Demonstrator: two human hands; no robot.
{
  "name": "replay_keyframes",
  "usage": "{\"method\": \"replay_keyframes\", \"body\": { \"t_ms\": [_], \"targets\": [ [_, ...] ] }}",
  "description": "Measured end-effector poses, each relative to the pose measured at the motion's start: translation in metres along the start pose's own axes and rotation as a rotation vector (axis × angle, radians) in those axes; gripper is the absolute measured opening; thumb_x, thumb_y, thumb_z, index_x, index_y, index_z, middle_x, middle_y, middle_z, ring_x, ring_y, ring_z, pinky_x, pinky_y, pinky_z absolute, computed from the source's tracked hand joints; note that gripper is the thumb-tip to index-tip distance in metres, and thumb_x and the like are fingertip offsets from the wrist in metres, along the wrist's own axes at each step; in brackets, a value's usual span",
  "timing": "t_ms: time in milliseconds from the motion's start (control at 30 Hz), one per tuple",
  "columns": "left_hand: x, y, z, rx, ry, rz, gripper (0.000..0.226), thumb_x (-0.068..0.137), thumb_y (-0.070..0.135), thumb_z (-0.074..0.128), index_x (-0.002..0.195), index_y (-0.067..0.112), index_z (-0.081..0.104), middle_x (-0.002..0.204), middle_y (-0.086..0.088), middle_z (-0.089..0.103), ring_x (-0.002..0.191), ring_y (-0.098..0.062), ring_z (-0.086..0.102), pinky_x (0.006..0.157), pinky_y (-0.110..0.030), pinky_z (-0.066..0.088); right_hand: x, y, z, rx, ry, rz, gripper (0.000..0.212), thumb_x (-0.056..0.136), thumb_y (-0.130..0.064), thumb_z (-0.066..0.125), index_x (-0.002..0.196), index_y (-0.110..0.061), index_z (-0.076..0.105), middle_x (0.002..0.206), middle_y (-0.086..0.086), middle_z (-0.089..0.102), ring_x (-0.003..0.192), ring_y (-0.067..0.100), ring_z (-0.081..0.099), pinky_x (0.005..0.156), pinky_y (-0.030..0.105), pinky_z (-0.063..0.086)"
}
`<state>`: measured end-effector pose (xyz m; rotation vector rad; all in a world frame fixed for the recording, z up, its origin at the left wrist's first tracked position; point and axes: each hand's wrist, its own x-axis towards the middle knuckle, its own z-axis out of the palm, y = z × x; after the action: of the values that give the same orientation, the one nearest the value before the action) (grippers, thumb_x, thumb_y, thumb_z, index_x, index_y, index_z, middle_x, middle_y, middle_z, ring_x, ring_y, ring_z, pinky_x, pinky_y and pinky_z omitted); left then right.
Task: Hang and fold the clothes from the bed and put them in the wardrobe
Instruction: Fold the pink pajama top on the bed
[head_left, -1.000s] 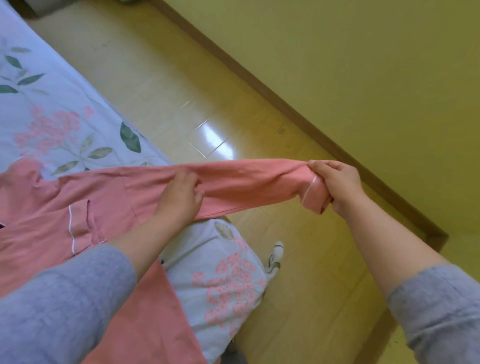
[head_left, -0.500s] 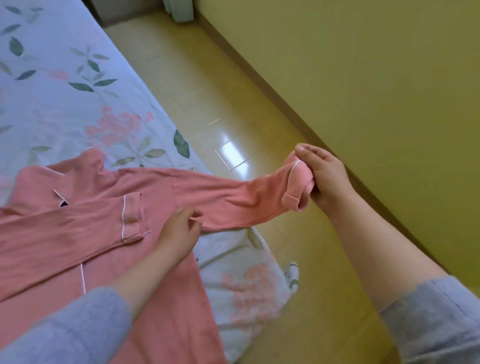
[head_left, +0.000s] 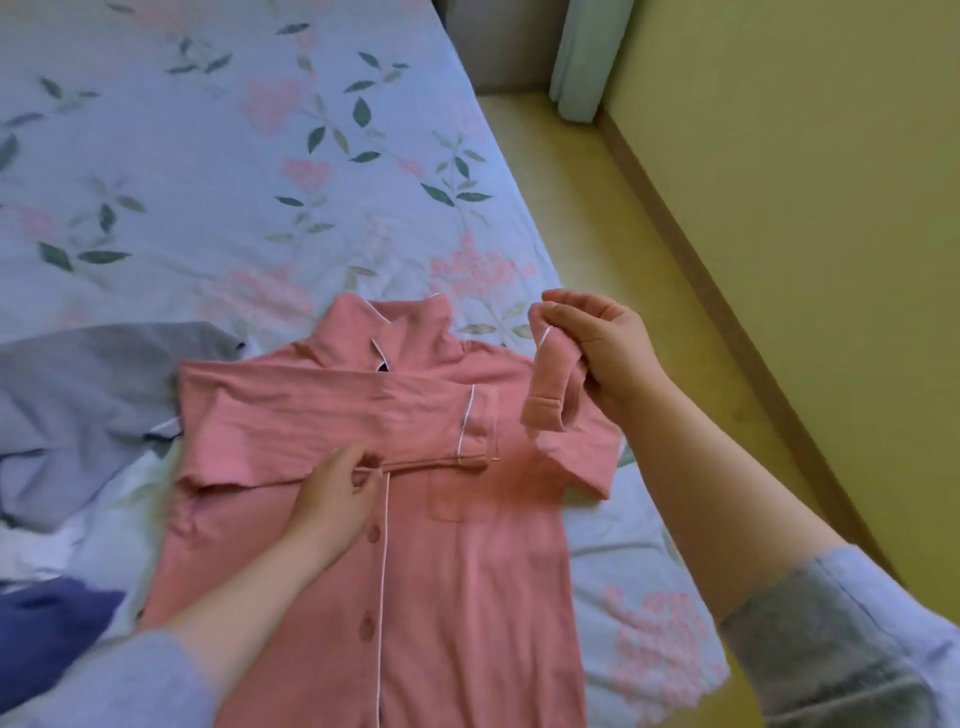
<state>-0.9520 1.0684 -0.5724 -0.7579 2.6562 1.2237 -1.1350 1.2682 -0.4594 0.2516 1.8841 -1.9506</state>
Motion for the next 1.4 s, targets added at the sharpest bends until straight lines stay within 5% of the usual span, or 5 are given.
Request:
{"method": "replay_keyframes", "body": {
  "t_ms": [267, 400, 733, 1200, 1400],
  "targets": [
    [-0.014, -0.089, -0.084, -0.033, 0.115, -0.127, 0.017, 0.089, 0.003, 0.063, 0.105, 0.000, 0.066, 0.102, -0.013, 0.069, 0.090, -0.023, 0.063, 0.074, -0.023, 0.039, -0.002, 0.048, 0.168, -0.019, -0.316, 0.162, 0.013, 0.097, -0.011, 0.057, 0.108, -0.008, 0.064, 0.097, 0.012, 0.063, 0.081, 0.023, 0.067, 0.070, 0.028, 0.059],
    [-0.015, -0.122, -0.102, -0.052, 0.162, -0.209, 0.015, 0.089, 0.008, 0.064, 0.102, 0.001, 0.066, 0.099, -0.015, 0.069, 0.084, -0.022, 0.063, 0.072, -0.024, 0.041, -0.005, 0.085, 0.193, -0.252, -0.241, 0.237, 0.039, 0.097, -0.006, 0.052, 0.135, -0.005, 0.048, 0.115, 0.018, 0.056, 0.089, 0.029, 0.063, 0.081, 0.037, 0.057],
    [0.026, -0.140, -0.120, -0.011, 0.112, -0.321, 0.051, 0.083, 0.031, 0.070, 0.124, 0.007, 0.052, 0.130, -0.013, 0.052, 0.106, -0.030, 0.060, 0.094, -0.038, 0.047, 0.018, 0.135, 0.159, -0.971, -0.129, 0.002, 0.033, 0.089, -0.010, 0.055, 0.121, -0.011, 0.064, 0.114, 0.008, 0.067, 0.099, 0.022, 0.062, 0.088, 0.031, 0.048],
    [0.109, -0.051, -0.050, 0.223, -0.038, 0.194, 0.045, 0.088, 0.017, 0.065, 0.130, 0.006, 0.054, 0.132, -0.014, 0.052, 0.125, -0.029, 0.046, 0.105, -0.031, 0.031, 0.068, 0.127, 0.041, -1.201, 0.049, -0.220, 0.036, 0.089, -0.003, 0.059, 0.125, -0.004, 0.063, 0.127, 0.017, 0.060, 0.119, 0.034, 0.053, 0.104, 0.041, 0.039],
    [0.145, -0.031, -0.013, 0.442, -0.020, 0.074, 0.051, 0.094, 0.034, 0.055, 0.141, 0.017, 0.043, 0.136, -0.009, 0.047, 0.126, -0.031, 0.042, 0.104, -0.035, 0.031, 0.109, 0.129, 0.019, -1.221, -0.028, -0.207, 0.019, 0.090, -0.007, 0.060, 0.103, -0.008, 0.074, 0.108, 0.014, 0.067, 0.107, 0.032, 0.056, 0.085, 0.035, 0.041]
  ]
}}
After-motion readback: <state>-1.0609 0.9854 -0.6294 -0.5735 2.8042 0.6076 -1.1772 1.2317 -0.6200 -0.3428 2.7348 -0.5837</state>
